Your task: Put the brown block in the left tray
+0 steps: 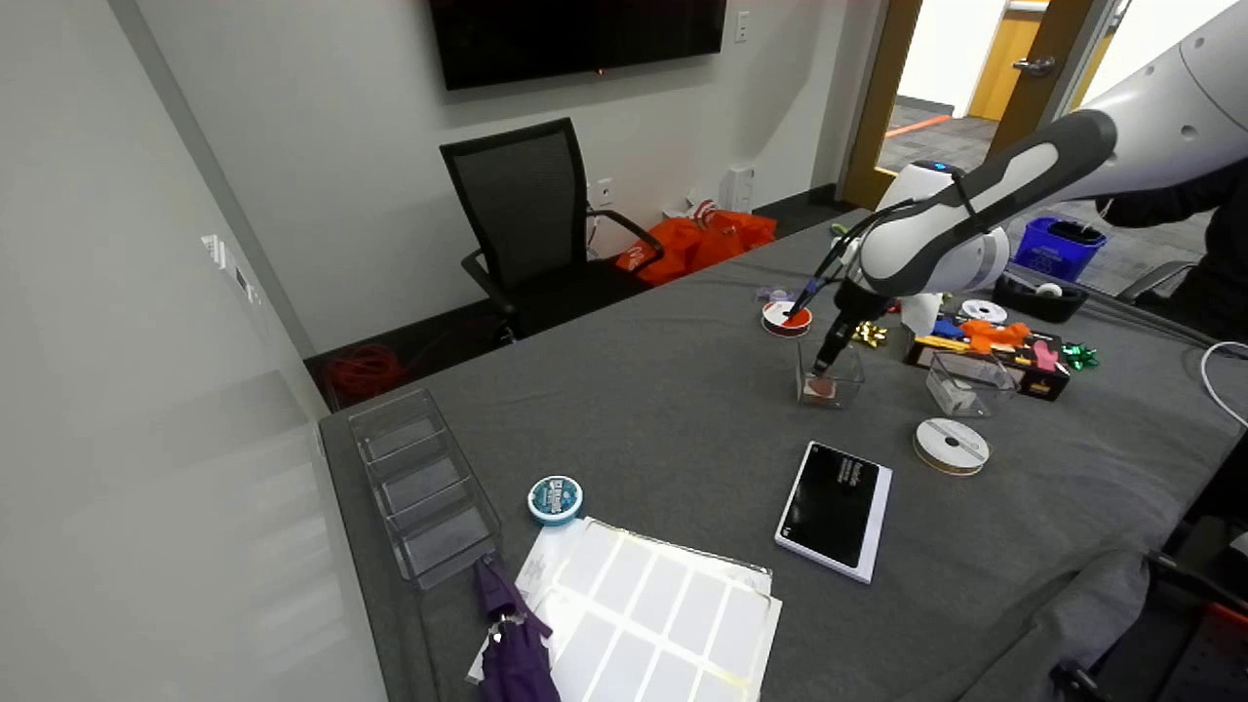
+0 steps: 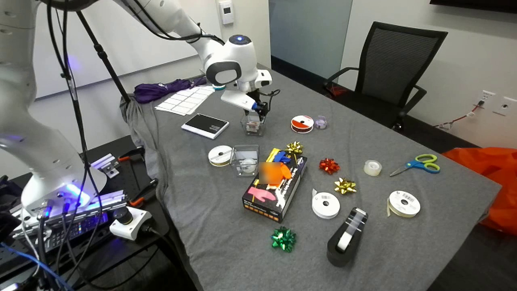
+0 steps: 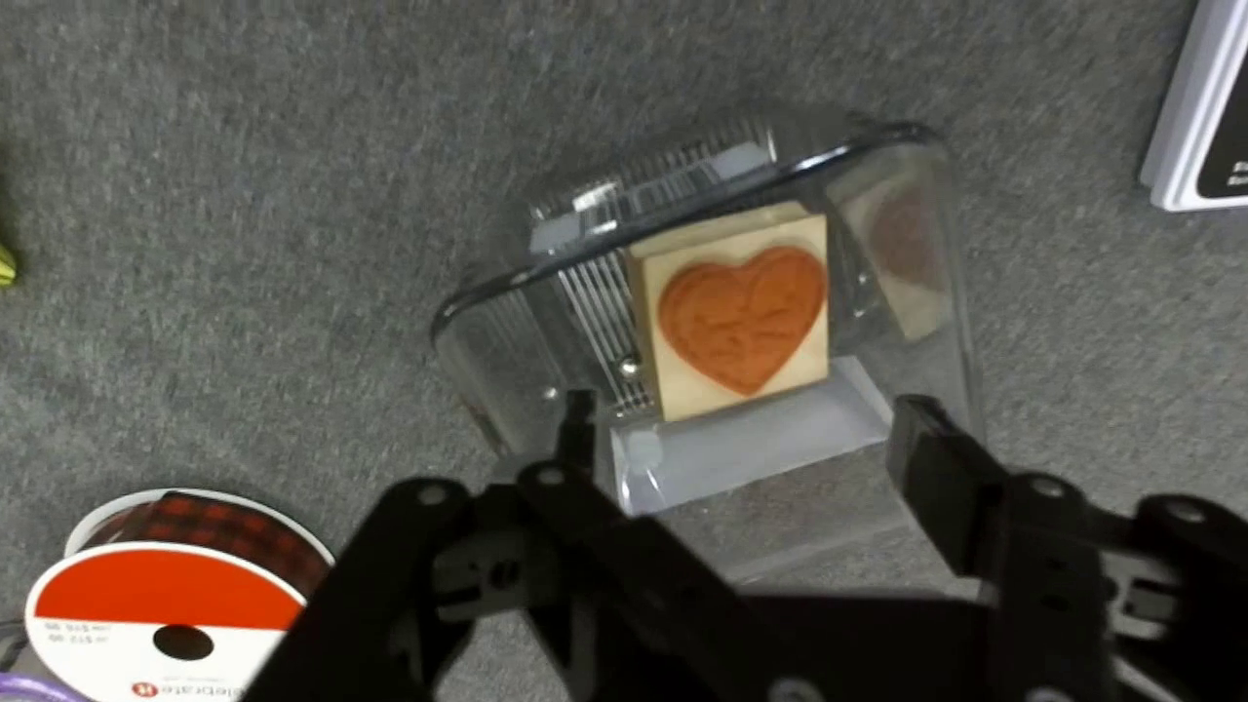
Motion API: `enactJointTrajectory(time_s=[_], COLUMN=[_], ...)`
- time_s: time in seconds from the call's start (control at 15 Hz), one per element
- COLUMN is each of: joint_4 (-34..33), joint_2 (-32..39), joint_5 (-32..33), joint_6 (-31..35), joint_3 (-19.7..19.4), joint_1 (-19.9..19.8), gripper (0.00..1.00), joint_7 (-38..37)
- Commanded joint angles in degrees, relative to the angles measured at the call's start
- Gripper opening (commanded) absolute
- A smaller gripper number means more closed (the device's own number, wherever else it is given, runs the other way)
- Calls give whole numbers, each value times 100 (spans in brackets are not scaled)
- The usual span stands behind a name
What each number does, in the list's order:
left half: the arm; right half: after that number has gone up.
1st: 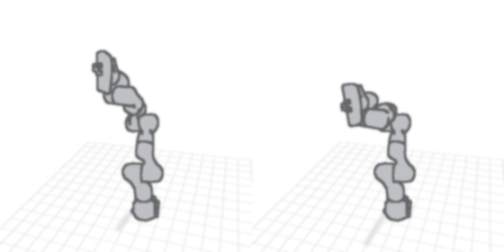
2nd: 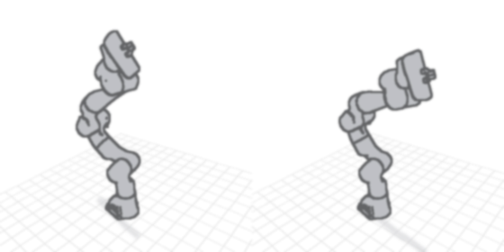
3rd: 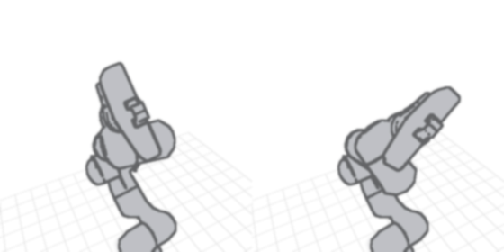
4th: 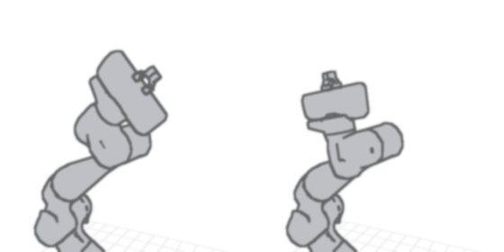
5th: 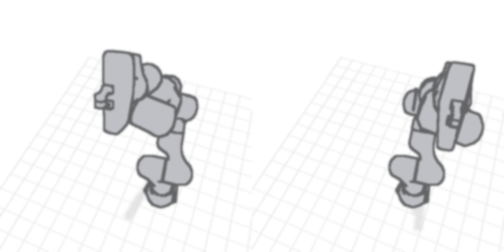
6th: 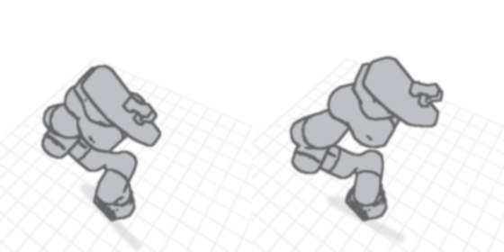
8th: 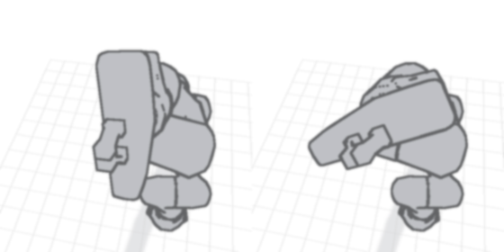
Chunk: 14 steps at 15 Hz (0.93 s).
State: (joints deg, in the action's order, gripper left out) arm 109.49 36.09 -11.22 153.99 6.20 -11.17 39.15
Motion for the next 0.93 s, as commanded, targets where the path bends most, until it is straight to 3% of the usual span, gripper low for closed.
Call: enactJointTrajectory(time_s=[0.0,0.53,0.87], joint_4=[-154,76,242], joint_2=[131,-146,-437], joint_5=[225,338,608], joint_6=[53,-12,-195], joint_3=[112,254,151], joint_1=[-96,-159,-73], gripper=[100,100,100], joint_7=[-210,-248,-362])
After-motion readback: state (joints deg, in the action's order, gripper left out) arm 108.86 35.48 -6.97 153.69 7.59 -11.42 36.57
